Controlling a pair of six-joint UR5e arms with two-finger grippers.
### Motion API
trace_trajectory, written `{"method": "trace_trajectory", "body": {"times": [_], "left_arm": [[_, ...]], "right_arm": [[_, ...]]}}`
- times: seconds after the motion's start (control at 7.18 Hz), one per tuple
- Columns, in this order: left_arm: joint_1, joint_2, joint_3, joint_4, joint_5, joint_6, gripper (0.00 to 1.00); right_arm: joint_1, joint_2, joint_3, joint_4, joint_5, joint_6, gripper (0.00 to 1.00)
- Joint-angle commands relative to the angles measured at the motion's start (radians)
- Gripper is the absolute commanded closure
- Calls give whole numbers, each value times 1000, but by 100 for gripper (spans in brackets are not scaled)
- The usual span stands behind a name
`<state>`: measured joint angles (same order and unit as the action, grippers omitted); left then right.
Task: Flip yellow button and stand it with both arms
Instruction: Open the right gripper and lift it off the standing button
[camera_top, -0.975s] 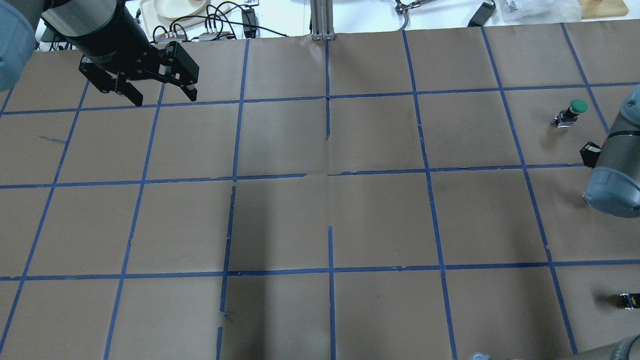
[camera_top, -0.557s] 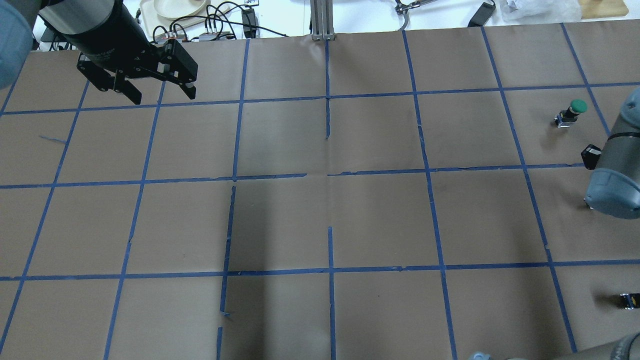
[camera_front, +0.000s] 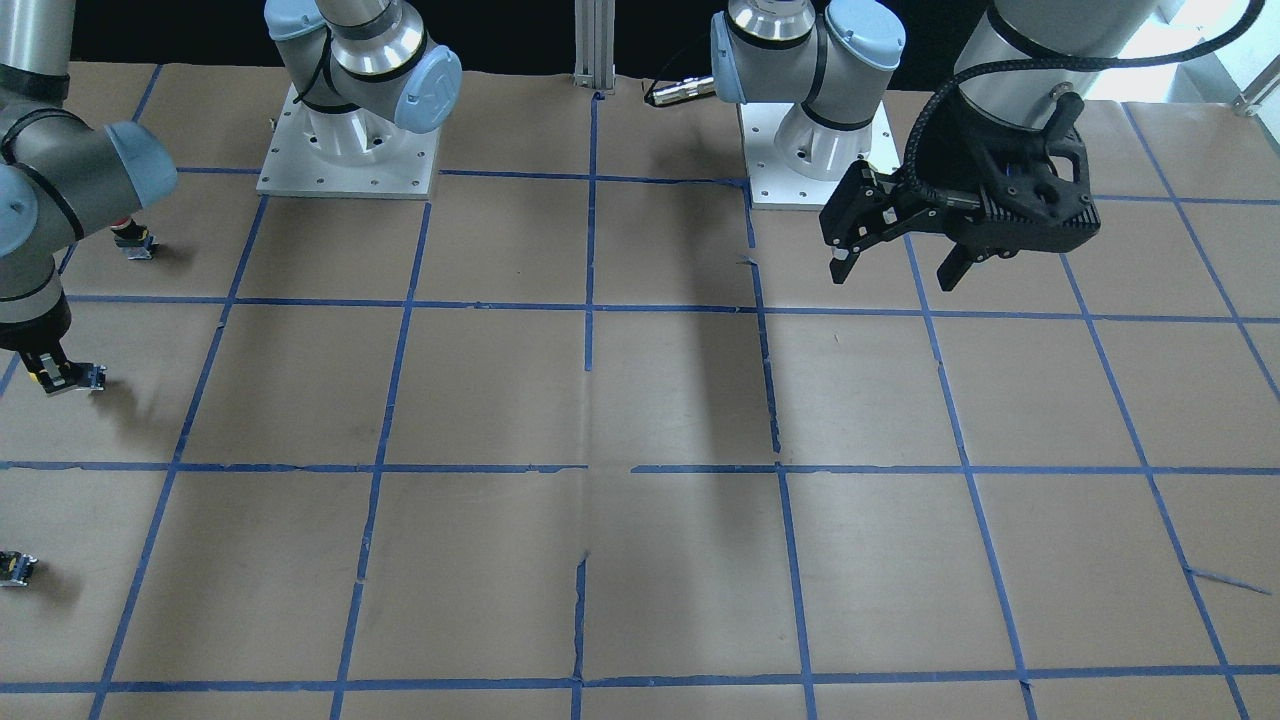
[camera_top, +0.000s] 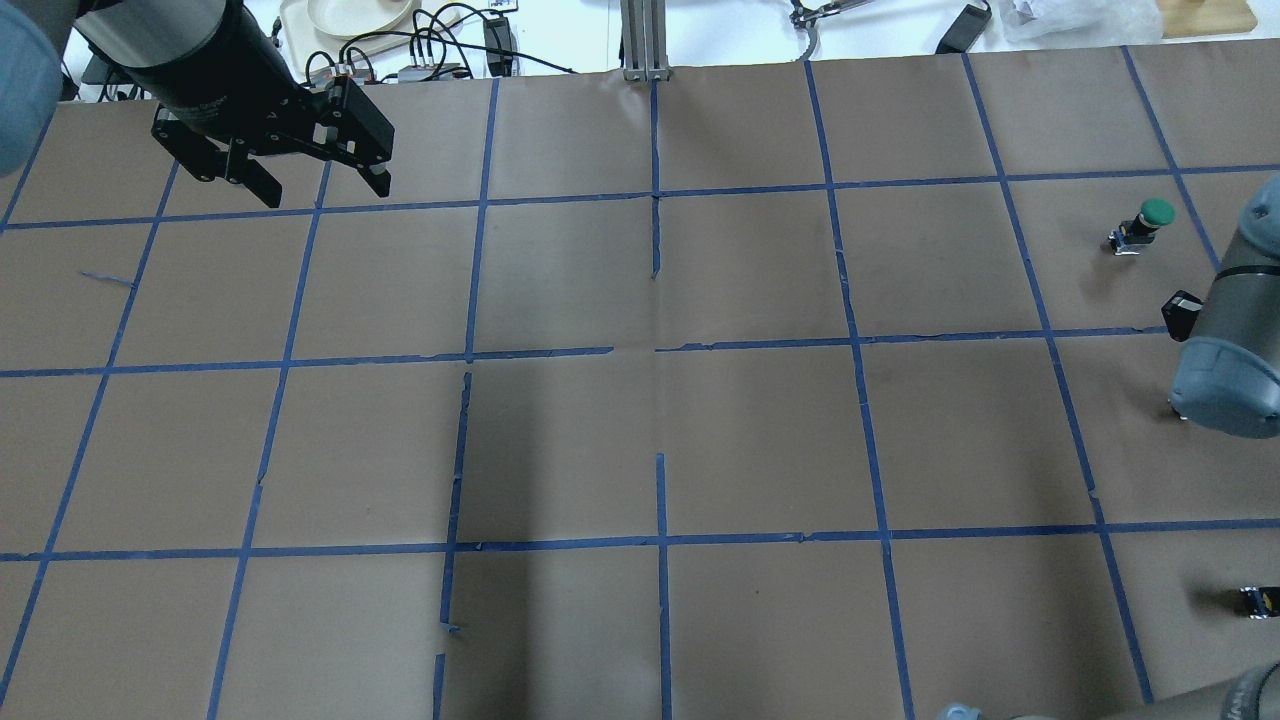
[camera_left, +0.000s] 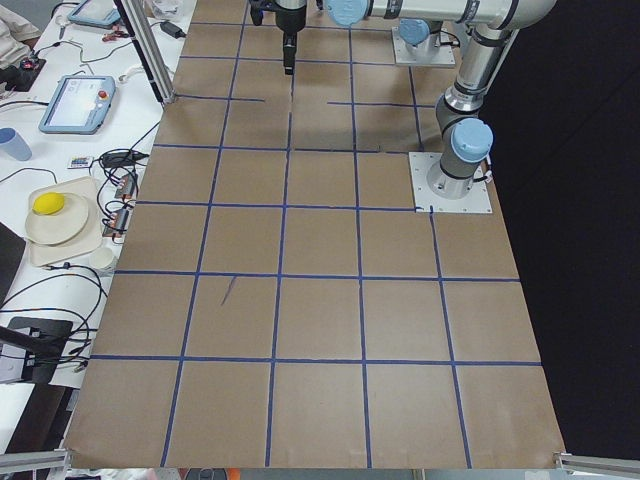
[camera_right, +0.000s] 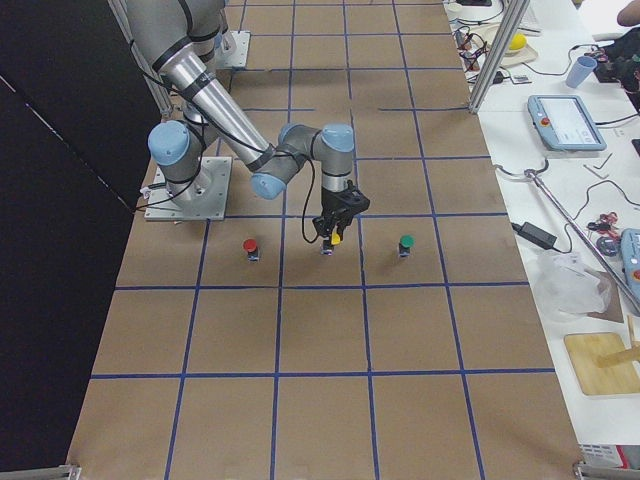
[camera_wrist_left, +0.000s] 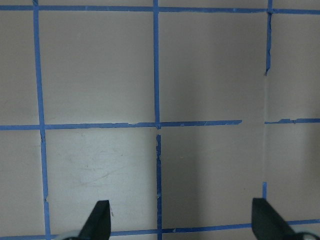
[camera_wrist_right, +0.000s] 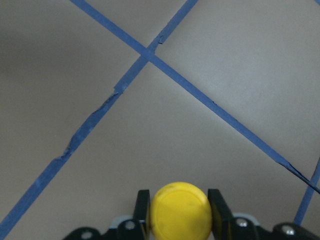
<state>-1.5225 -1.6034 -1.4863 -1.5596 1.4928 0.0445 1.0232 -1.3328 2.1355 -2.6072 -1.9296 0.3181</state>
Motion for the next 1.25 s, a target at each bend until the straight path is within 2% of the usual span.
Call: {"method": "trace_trajectory", "body": {"times": [0.0,0.28,0.42,0.56,0.7,0.84,1.11], "left_arm": [[1,5,-6,-2,0,3,0],[1,5,-2,0,0,5,0],[1,3,0,0,0,5,0],[1,5,-3,-2,0,5,0],[1,5,-2,0,0,5,0],[1,5,-2,0,0,5,0],[1,6,-5,0,1,5,0]], "right_arm": [[0,6,0,-1,0,-2,40],[0,1,-2,10,-9,-14,9],[0,-6,-5,16,-14,-23,1],[2,-25,-9,50,-6,-87,0],[5,-69,-44,162,0,-140,0],[6,-118,-113,338,94,-140,0],[30,-137,-336,746,178,-146,0]]}}
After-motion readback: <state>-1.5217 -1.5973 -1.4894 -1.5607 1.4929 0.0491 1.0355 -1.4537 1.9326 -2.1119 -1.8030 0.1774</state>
